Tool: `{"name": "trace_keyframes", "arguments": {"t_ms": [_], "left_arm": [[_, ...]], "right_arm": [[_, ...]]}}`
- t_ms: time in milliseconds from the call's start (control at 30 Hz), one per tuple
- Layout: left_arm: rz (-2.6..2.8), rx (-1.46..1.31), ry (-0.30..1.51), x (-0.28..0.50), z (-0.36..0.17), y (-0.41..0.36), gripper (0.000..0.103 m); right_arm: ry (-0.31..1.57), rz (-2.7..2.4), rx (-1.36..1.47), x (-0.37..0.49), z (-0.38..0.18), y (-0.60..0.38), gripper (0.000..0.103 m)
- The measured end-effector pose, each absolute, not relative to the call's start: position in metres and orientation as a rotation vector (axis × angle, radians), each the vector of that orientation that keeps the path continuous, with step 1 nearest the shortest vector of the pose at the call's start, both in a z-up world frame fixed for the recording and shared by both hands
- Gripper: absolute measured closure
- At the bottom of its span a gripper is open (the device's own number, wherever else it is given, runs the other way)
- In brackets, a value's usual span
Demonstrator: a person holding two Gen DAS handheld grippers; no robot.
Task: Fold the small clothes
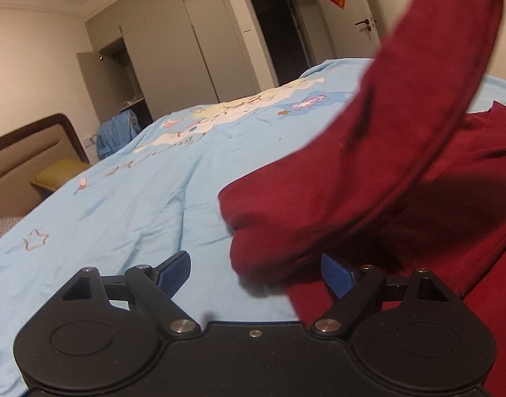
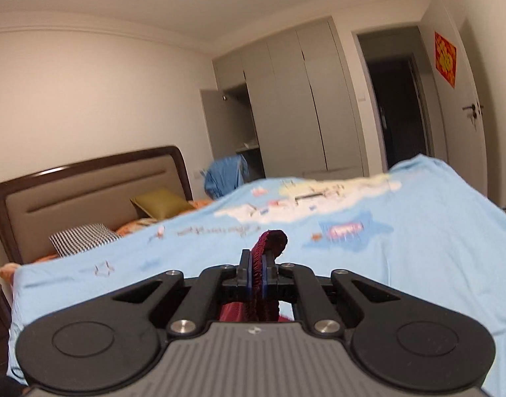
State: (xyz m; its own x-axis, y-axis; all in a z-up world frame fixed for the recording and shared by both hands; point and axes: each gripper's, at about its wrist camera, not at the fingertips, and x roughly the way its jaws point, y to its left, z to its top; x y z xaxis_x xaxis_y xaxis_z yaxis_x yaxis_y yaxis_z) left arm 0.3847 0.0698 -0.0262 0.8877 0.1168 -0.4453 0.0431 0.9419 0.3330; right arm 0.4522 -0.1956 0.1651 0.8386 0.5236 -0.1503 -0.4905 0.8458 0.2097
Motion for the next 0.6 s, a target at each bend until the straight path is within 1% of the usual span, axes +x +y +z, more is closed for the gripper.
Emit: {"name": "trace_keyframes", "arguments": {"t_ms": [167, 200, 267, 333, 367, 400, 433, 500, 600], "left_arm": [[0.032, 0.387, 0.489, 0.404, -0.030, 0.052, 0.016], [0.042, 0.396, 0.485, 0.405, -0.030, 0.050, 0.017], [0.087, 0.411, 0.480, 0.408, -0.031, 0.047, 0.030], [0.126, 0.389, 0.478, 0.407, -0.029, 0.051, 0.055], [0.132, 0.364, 0.477, 0.405, -0.027, 0.056, 0.060], [0.145, 0.344, 0.476, 0.404, -0.026, 0.060, 0.072], [0.170, 0.335, 0.474, 0.402, -0.025, 0.064, 0.079], [0.194, 0.320, 0.482, 0.400, -0.025, 0.072, 0.079], [0.182, 0.296, 0.540, 0.399, -0.028, 0.080, 0.081]], "right_arm": [[0.178, 0.539, 0.195, 0.460, 0.184, -0.197, 0.097], [0.177, 0.538, 0.196, 0.462, 0.185, -0.197, 0.097], [0.174, 0.535, 0.180, 0.460, 0.184, -0.197, 0.097], [0.184, 0.528, 0.161, 0.458, 0.177, -0.200, 0.097], [0.196, 0.519, 0.151, 0.457, 0.173, -0.202, 0.097], [0.214, 0.509, 0.143, 0.456, 0.167, -0.203, 0.097], [0.235, 0.501, 0.135, 0.455, 0.159, -0.205, 0.097], [0.286, 0.484, 0.121, 0.451, 0.136, -0.207, 0.097], [0.389, 0.460, 0.102, 0.444, 0.096, -0.210, 0.097]]}}
